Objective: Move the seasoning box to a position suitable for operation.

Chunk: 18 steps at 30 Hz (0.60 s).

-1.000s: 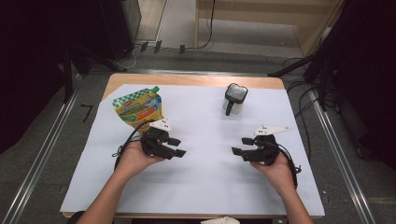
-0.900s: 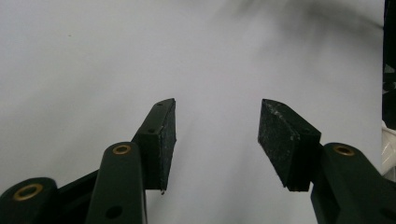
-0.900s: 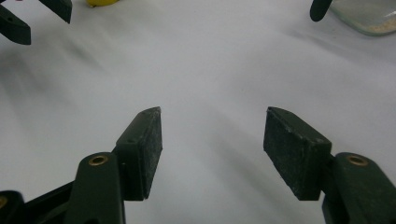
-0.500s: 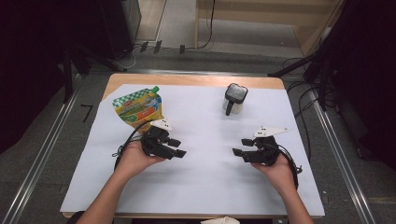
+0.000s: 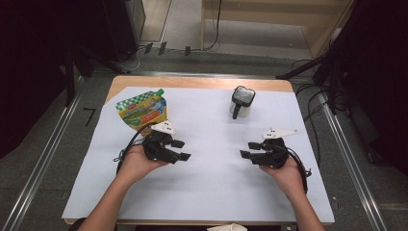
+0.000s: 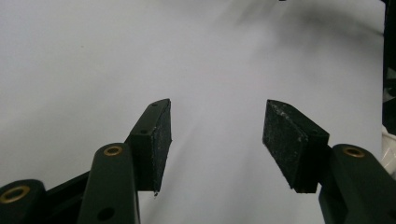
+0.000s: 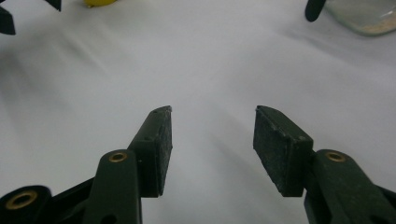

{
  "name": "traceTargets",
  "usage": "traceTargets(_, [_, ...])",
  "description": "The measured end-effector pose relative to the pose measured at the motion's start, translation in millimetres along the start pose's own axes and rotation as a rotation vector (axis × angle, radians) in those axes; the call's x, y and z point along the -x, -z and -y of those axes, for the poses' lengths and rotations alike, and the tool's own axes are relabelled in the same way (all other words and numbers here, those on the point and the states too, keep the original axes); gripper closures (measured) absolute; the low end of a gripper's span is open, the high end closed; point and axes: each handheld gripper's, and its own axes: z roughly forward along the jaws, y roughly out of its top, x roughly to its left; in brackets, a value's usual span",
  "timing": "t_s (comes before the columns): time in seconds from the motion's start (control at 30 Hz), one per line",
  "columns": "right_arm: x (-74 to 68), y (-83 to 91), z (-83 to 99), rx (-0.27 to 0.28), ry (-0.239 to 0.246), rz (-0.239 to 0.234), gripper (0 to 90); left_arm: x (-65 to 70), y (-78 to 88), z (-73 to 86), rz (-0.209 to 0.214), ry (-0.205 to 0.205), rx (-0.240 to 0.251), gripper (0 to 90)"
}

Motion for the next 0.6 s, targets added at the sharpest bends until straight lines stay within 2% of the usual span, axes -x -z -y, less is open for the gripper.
traceTargets(0.13, [9.1, 4.9, -10.3, 0.021, 0.029, 0.061, 45.1, 2.1, -1.5, -0.4, 0.003, -0.013, -0.004, 42.4])
traceTargets(0.33, [22.5, 14.0, -25.5, 0.060, 0.013, 0.089, 43.2, 5.7, -6.6, 0.1, 0.010, -0.029, -0.026, 42.3])
traceTargets(0.6, [50.0, 9.2, -53.9, 0.055, 0.051, 0.116, 40.7, 7.3, -6.2, -0.1, 0.013, -0.044, -0.017, 42.3])
